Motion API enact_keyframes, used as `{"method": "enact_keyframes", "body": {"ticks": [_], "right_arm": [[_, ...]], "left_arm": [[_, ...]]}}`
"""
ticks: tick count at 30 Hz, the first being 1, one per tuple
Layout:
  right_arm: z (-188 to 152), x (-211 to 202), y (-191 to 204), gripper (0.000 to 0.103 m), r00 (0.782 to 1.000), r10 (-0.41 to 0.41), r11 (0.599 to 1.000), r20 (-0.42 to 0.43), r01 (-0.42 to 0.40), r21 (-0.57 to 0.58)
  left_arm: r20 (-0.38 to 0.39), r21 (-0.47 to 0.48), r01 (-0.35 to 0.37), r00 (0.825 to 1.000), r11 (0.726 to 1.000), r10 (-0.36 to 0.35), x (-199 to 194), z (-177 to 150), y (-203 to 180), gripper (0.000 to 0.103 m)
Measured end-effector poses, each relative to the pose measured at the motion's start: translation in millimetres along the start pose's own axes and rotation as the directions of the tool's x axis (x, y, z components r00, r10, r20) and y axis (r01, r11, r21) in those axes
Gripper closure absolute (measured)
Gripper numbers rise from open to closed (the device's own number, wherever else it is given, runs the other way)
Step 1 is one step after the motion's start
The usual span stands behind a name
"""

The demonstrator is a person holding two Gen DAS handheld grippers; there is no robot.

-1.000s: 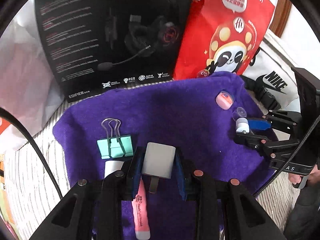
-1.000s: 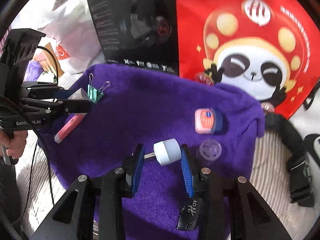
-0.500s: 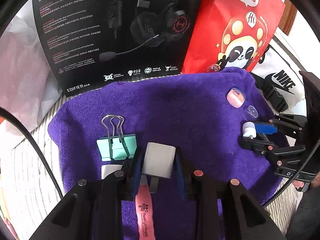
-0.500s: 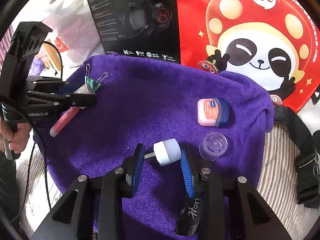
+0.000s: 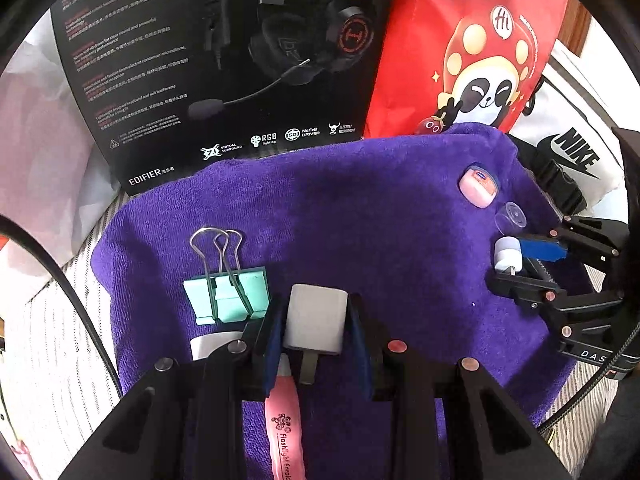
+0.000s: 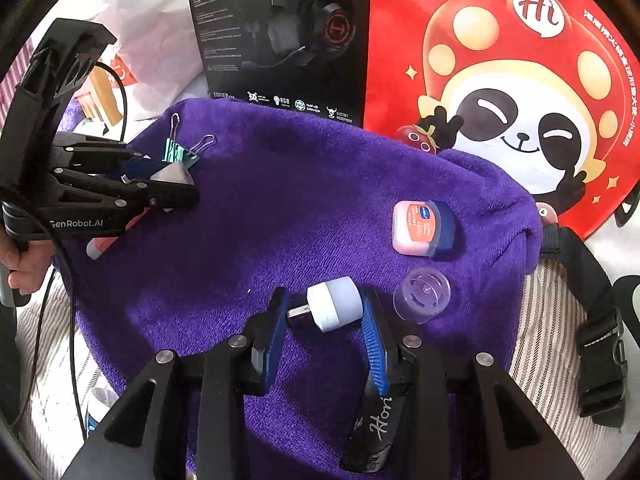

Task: Organize rigid objects
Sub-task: 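Carry the plug onto the towel beside the clip while the right carries the USB light there, then open the left gripper releasing the plug while the right releases the USB light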

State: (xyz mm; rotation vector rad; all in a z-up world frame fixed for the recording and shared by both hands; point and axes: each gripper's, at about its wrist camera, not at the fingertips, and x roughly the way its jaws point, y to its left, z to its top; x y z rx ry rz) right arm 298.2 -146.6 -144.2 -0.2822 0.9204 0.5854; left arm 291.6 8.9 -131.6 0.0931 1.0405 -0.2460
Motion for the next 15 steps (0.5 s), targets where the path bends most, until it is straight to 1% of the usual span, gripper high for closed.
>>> {"method": "enact_keyframes", "body": {"ticks": [2,4,5,7,8,11,15], "right_arm": [[0,0,1,0.066,1.0,0.002,1.0,0.002,-0.002,-0.003],[-1,0,1,0.064,1.0,0.005,1.0,0.0,-0.005,-0.014],[-1,-1,1,0.063,1.0,0.008,1.0,-0.001,-0.008,-0.018],[-3,-2,2,0.06,1.0,0.012,0.999,-0.004,-0.012,-0.031],[-4,-2,2,0.06,1.0,0.008,0.999,-0.007,-0.008,-0.039],[-3,-2,3,0.059,1.0,-0.004,0.999,-0.02,0.003,-0.045],[-6,-7,0,0.059,0.999,-0.025,0.998,-0.032,0.023,-0.063]], "left_arm": [[0.0,0.009,0.001,1.0,1.0,-0.001,1,0,-4,0.073],[0.0,0.011,0.016,1.0,1.0,-0.016,1,0,-6,0.067],[0.0,0.011,0.019,1.0,1.0,-0.019,1,0,-5,0.066],[0.001,0.016,0.028,1.0,0.999,-0.028,1,0,-8,0.059],[0.002,0.022,0.034,0.999,0.999,-0.034,1,0,-10,0.058],[0.001,0.04,0.021,1.0,0.999,-0.021,2,1,-14,0.057],[-0.008,0.026,0.029,1.0,0.999,-0.028,3,4,-13,0.056]]}}
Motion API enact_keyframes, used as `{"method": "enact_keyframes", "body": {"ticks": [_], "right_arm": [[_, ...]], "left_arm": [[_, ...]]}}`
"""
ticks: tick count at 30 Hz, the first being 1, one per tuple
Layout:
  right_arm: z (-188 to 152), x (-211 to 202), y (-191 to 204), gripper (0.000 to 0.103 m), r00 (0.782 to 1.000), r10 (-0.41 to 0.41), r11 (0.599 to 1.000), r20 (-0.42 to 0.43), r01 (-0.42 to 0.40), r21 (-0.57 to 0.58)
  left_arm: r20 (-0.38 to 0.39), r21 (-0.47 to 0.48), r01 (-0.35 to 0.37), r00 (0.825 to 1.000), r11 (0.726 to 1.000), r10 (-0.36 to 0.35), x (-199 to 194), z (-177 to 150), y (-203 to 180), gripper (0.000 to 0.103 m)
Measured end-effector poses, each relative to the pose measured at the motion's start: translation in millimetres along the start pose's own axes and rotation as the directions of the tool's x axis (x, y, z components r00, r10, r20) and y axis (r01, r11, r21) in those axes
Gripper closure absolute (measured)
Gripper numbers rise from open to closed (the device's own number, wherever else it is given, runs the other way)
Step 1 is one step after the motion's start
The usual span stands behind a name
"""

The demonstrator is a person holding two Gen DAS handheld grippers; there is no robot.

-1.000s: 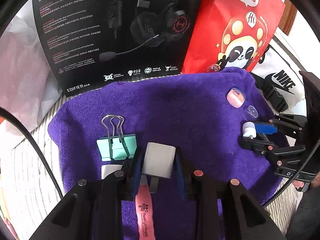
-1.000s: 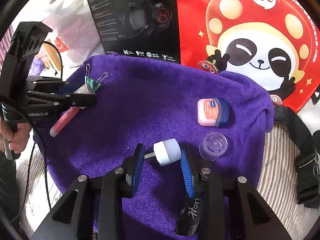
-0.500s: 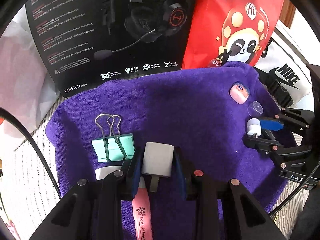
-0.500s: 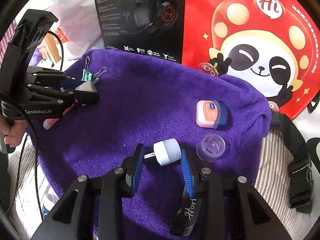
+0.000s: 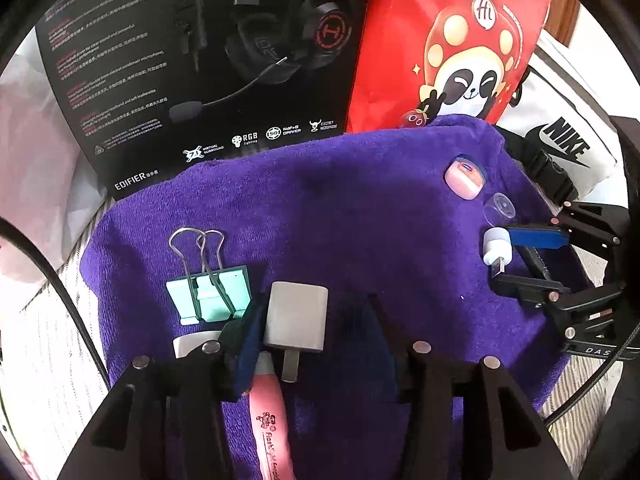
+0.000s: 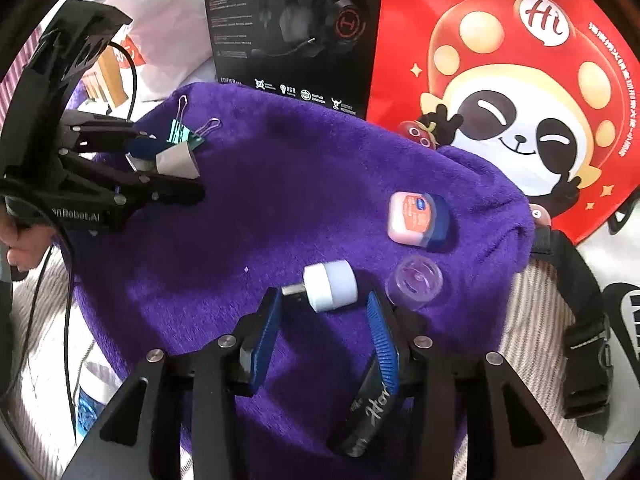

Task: Organize rigid objects
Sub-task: 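Open the left gripper releasing the plug while the right releases the USB light, then withdraw both grippers from the towel toward the remaining items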

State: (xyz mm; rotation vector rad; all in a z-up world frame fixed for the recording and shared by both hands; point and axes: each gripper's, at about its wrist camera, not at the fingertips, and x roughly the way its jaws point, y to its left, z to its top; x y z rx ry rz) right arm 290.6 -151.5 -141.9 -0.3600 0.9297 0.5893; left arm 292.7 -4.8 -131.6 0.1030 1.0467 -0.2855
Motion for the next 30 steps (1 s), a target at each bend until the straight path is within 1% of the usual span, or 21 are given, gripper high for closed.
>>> {"method": "enact_keyframes", "body": {"ticks": [4,8,12,13,16,18,20,23,25,28,30], "right_arm": [[-2,-16,-6,0.059,1.0,-0.016,1.0,0.021,0.016,0.003],[-5,-38,-13,0.059,0.998,-0.041,0.999,0.056,0.04,0.02],[-3,-59,-18,0.058,0.994,-0.073,0.995,0.077,0.066,0.08],[-4,-63,-19,0.057,0.993,-0.083,0.992,0.08,0.075,0.105],[-16,-78,-18,0.054,0.992,-0.101,0.983,0.072,0.088,0.16],[-24,-84,-13,0.054,0.991,-0.111,0.98,0.072,0.098,0.171],[-34,-92,-5,0.054,0.991,-0.103,0.978,0.082,0.086,0.192],[-47,-104,7,0.054,0.989,-0.104,0.972,0.105,0.078,0.222],[-56,-113,14,0.05,0.986,-0.112,0.966,0.123,0.079,0.244],[-73,-126,22,0.049,0.982,-0.126,0.959,0.138,0.085,0.271],[-89,-136,25,0.049,0.98,-0.136,0.952,0.145,0.088,0.294]], "left_arm": [[-0.015,-0.007,-0.012,1.0,1.0,0.012,-3,3,-1,0.056],[0.001,-0.007,-0.022,1.0,1.0,0.022,-20,5,-8,0.055],[0.034,0.011,-0.028,0.999,1.0,0.027,-44,4,-17,0.054],[0.037,0.013,-0.024,0.999,1.0,0.023,-49,2,-18,0.054],[0.043,0.021,-0.01,0.999,1.0,0.009,-67,-3,-22,0.054],[0.053,0.026,-0.005,0.999,1.0,0.003,-79,-10,-28,0.054],[0.059,0.023,0.009,0.998,1.0,-0.01,-89,-18,-32,0.052],[0.067,0.022,0.046,0.997,0.999,-0.047,-103,-32,-43,0.051],[0.064,0.024,0.049,0.997,0.998,-0.051,-106,-41,-51,0.05],[0.046,0.038,0.048,0.998,0.998,-0.05,-108,-61,-62,0.049],[0.026,0.024,0.064,0.998,0.998,-0.065,-105,-72,-68,0.049]]}}
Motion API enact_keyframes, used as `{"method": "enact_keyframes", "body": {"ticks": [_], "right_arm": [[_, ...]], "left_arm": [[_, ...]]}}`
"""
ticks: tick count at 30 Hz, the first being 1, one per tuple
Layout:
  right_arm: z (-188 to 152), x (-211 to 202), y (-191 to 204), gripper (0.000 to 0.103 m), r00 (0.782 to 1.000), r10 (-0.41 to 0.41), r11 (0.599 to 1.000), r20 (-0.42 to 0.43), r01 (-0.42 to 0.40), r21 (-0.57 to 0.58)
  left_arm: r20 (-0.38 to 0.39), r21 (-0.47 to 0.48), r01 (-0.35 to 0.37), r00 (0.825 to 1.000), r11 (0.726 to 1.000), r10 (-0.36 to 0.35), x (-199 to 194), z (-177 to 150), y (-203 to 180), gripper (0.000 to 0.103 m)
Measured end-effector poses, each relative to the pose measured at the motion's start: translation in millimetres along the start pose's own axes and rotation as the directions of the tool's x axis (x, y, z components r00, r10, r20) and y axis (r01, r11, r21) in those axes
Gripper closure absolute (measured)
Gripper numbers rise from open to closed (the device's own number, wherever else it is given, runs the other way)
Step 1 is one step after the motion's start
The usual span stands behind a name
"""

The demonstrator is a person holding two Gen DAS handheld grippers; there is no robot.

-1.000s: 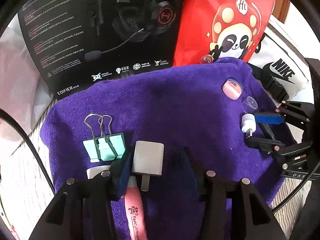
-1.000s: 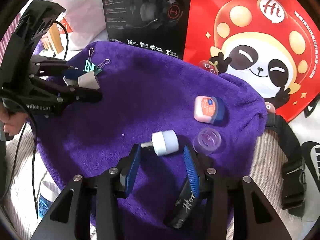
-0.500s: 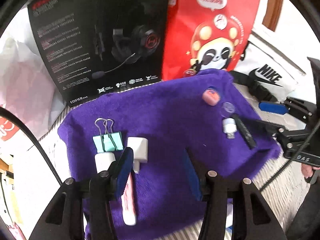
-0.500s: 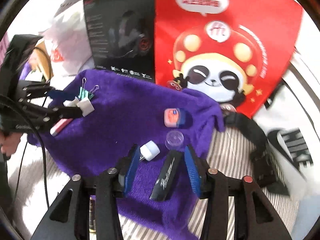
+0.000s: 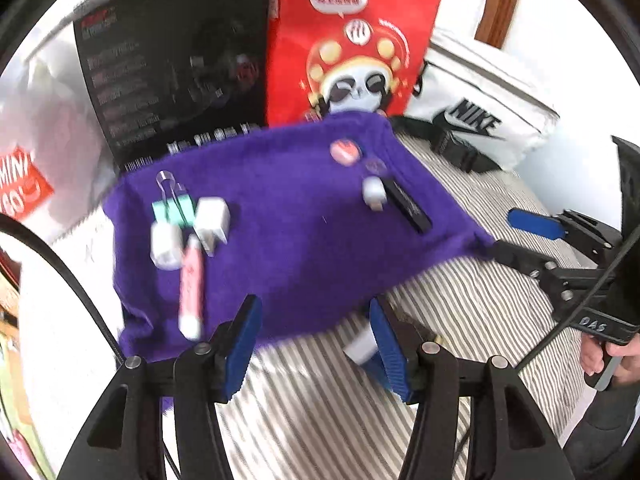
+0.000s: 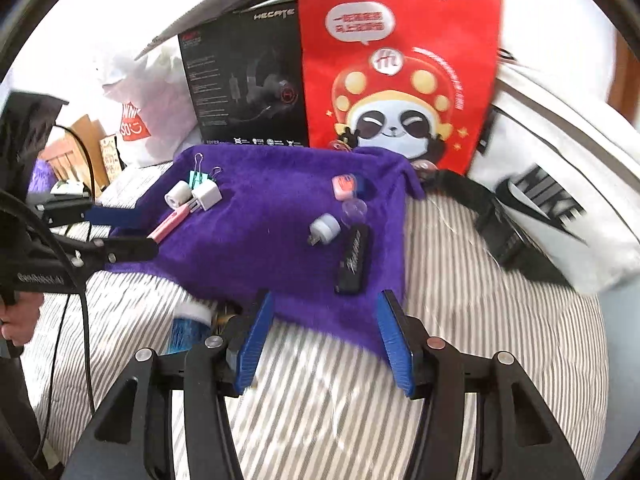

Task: Organize rigid objects
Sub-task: 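Withdraw both grippers from the towel toward the remaining items, then lower the left gripper onto the blue-and-white bottle and close it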

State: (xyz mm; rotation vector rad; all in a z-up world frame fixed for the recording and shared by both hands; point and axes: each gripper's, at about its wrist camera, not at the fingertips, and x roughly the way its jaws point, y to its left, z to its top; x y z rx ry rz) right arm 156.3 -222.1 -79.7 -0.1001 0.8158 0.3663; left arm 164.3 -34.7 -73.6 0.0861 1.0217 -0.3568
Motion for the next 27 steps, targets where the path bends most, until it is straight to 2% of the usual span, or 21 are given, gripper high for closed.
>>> {"method": "enact_keyframes", "body": {"ticks": [8,14,17,21,25,27], "right_arm": [[-47,-35,-28,0.049,0.999,-0.037,0.992,0.01,0.035,0.119],[-69,-42,-37,0.049,1.0,-0.027,0.985,0.015,0.024,0.169],[-75,-43,-38,0.049,1.0,0.0,0.984,0.026,-0.005,0.179],[-80,-42,-40,0.049,0.999,0.016,0.982,0.029,-0.021,0.187],[-83,-39,-42,0.049,0.999,0.025,0.979,0.025,-0.029,0.2],[-84,-36,-41,0.049,0.999,0.027,0.979,0.016,-0.03,0.2]], "left_arm": [[-0.072,-0.064,0.104,0.991,0.992,-0.109,26,-33,-25,0.049],[-0.117,-0.06,0.056,0.991,0.997,-0.063,43,-38,-40,0.046],[-0.116,-0.012,0.025,0.993,1.0,-0.026,38,-46,-44,0.044],[-0.1,-0.002,0.009,0.995,1.0,-0.009,28,-53,-36,0.044],[-0.123,0.009,0.008,0.992,1.0,-0.007,36,-48,-38,0.042],[-0.129,0.03,-0.017,0.991,0.999,0.021,44,-45,-45,0.042]]}}
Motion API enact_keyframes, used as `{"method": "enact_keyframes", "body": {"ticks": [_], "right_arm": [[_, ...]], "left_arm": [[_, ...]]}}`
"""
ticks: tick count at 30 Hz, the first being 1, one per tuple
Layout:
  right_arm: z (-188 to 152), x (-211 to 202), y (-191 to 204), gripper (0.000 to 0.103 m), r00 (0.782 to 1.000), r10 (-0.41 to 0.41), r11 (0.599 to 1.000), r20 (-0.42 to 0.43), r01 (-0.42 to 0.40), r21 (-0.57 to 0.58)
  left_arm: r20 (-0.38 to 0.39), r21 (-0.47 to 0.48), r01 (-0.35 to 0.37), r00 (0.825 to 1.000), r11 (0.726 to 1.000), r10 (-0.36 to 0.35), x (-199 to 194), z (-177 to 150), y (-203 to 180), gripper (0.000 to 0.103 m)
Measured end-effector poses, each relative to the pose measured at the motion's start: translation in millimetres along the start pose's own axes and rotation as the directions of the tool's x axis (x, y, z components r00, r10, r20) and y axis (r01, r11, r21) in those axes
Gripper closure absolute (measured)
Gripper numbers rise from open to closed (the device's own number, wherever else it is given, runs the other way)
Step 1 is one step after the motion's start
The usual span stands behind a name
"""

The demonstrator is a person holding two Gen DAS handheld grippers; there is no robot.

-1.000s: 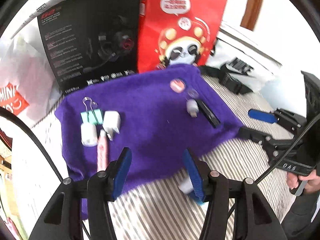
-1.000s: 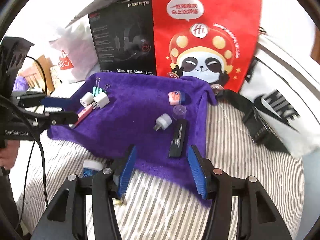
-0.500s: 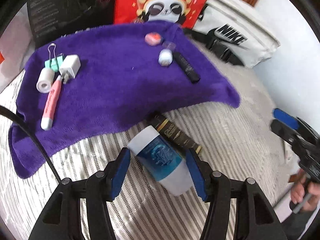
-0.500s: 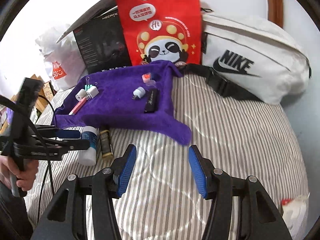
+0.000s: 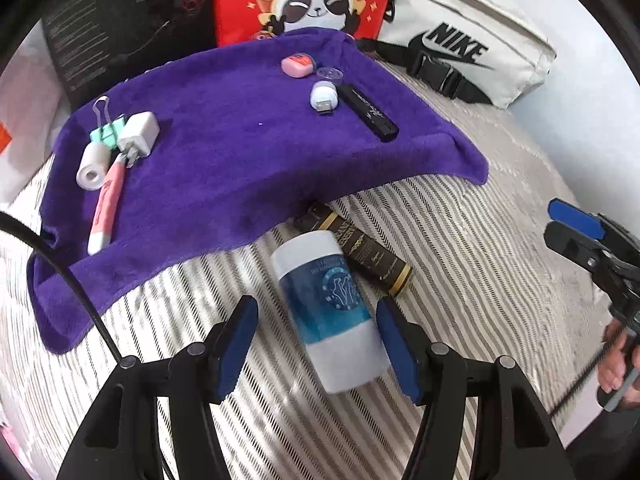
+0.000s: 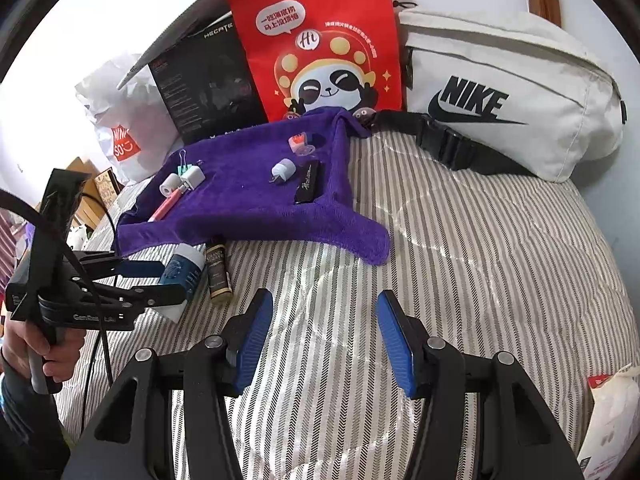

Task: Organize rigid objects
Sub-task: 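Lower the left gripper onto the blue-and-white bottle and close it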

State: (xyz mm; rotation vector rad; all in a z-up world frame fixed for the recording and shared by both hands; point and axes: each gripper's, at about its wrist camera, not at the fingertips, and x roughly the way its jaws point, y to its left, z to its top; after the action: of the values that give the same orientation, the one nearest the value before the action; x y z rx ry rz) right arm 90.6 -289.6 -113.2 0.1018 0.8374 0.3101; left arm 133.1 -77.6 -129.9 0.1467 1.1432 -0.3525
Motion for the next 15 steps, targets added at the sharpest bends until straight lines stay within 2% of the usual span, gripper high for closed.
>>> {"method": "enact_keyframes", "body": {"ticks": [2,4,7,9,15], "right_arm": [[-2,2,1,0.049,1.0,0.0,1.0,-0.007,0.0,-0.006],[-4,4,1,0.049,1.0,0.001,1.0,-0.014,-0.001,-0.007],[-5,6,1,0.049,1.0,0.0,1.0,-0.021,0.0,-0.011],[-5,6,0,0.049,1.0,0.001,1.0,-0.024,-0.001,-0.012],[-5,11,3,0.049,0.999,0.023,1.0,-0.025,-0.023,-0.007]], "left_arm": [[-0.01,-0.003,-0.015,1.0,1.0,0.015,7,3,-4,0.043],[-0.005,0.027,-0.029,1.0,0.999,0.029,9,1,-8,0.049],[0.004,0.092,-0.098,0.995,0.991,0.098,5,-6,-12,0.049],[-0.001,0.096,-0.121,0.993,0.988,0.122,3,-10,-6,0.047],[0.013,0.037,-0.093,0.996,0.995,0.093,11,-4,3,0.05]]}}
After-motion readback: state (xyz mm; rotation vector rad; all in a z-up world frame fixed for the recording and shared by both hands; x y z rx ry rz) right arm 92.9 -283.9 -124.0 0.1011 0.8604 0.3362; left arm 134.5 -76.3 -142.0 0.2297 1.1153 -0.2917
